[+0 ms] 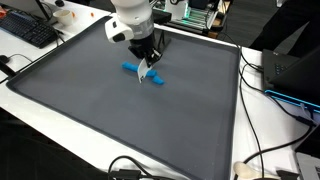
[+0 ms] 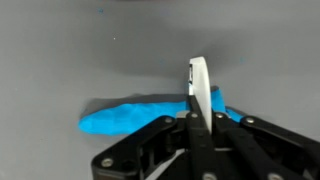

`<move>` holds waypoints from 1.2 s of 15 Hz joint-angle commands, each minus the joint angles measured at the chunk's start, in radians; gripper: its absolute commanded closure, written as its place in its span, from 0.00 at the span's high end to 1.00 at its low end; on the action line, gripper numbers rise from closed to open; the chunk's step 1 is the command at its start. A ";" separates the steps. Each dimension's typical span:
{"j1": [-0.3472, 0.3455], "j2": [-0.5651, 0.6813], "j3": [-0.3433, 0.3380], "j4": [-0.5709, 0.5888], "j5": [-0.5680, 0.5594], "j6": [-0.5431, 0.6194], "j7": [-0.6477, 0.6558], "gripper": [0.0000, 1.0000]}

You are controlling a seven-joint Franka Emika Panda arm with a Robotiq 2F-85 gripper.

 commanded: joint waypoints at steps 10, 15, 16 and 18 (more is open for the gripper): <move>-0.009 -0.076 0.012 -0.140 0.023 0.039 -0.006 0.01; -0.006 -0.102 0.015 -0.139 0.017 0.023 -0.004 0.01; -0.008 -0.109 0.016 -0.138 0.018 0.018 -0.007 0.01; -0.007 -0.127 0.015 -0.135 0.013 0.006 -0.006 0.01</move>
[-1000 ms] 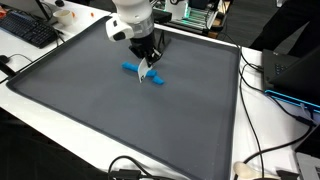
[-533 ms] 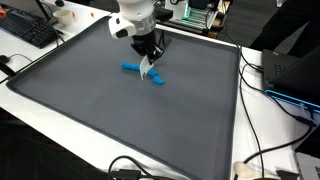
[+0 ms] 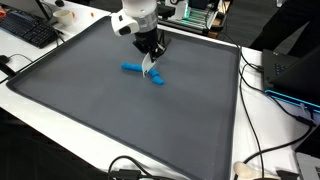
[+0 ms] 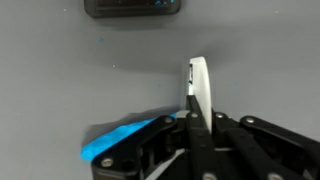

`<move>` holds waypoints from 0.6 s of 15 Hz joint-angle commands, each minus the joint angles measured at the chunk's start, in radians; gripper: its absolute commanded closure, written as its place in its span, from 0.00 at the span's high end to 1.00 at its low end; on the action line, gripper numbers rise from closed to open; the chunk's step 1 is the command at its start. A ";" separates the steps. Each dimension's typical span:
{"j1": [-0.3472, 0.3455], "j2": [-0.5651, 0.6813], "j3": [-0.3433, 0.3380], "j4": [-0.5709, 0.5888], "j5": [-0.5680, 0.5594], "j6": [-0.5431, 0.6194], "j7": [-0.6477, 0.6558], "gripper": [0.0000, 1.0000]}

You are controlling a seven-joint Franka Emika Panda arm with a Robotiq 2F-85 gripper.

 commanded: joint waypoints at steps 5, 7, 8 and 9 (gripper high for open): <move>-0.007 -0.093 -0.003 -0.015 -0.021 -0.034 -0.003 0.01; -0.010 -0.097 -0.007 -0.008 -0.030 -0.032 -0.007 0.01; -0.013 -0.095 -0.009 -0.004 -0.033 -0.030 -0.010 0.01; -0.015 -0.090 -0.010 0.000 -0.035 -0.028 -0.014 0.01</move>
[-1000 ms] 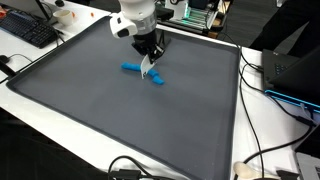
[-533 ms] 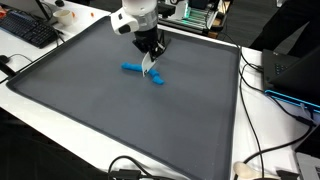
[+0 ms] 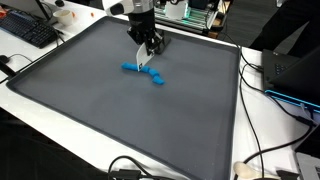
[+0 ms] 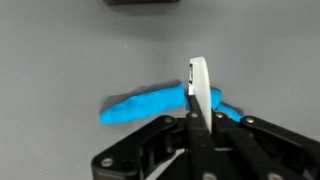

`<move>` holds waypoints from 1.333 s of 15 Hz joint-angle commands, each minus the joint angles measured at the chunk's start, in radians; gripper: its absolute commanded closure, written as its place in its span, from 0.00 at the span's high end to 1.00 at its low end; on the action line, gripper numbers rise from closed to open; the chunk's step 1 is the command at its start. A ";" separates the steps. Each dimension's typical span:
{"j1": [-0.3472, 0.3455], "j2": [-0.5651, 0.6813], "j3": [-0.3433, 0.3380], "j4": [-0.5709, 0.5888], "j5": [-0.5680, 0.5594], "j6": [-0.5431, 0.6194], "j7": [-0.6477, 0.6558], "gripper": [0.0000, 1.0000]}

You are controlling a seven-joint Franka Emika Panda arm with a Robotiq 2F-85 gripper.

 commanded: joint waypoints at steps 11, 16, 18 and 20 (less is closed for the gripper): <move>-0.024 0.046 -0.007 0.017 -0.044 0.014 -0.052 0.01; -0.021 0.073 -0.012 0.030 -0.072 0.034 -0.071 0.01; -0.019 0.083 -0.015 0.035 -0.091 0.039 -0.073 0.01; -0.020 0.091 -0.014 0.038 -0.097 0.044 -0.075 0.01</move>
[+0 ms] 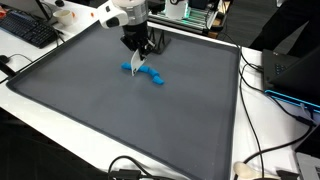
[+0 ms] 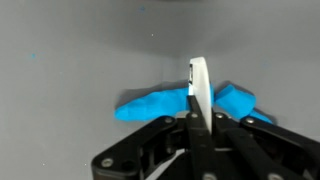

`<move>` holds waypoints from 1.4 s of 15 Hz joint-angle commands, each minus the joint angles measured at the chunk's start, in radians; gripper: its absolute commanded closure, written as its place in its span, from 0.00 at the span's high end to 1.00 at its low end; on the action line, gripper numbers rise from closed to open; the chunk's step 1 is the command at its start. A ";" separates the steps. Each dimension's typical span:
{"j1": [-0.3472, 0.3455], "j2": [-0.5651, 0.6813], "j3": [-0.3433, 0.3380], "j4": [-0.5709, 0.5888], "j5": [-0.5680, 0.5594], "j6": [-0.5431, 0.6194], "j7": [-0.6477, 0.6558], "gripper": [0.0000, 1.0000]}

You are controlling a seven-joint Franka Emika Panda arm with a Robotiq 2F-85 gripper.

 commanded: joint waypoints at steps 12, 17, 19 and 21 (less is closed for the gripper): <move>0.009 0.078 -0.010 0.019 -0.073 0.056 -0.024 0.01; 0.007 0.095 -0.011 0.019 -0.074 0.057 -0.024 0.01; 0.004 0.093 -0.010 0.015 -0.065 0.048 -0.022 0.01; 0.003 0.089 -0.013 0.013 -0.055 0.004 -0.003 0.01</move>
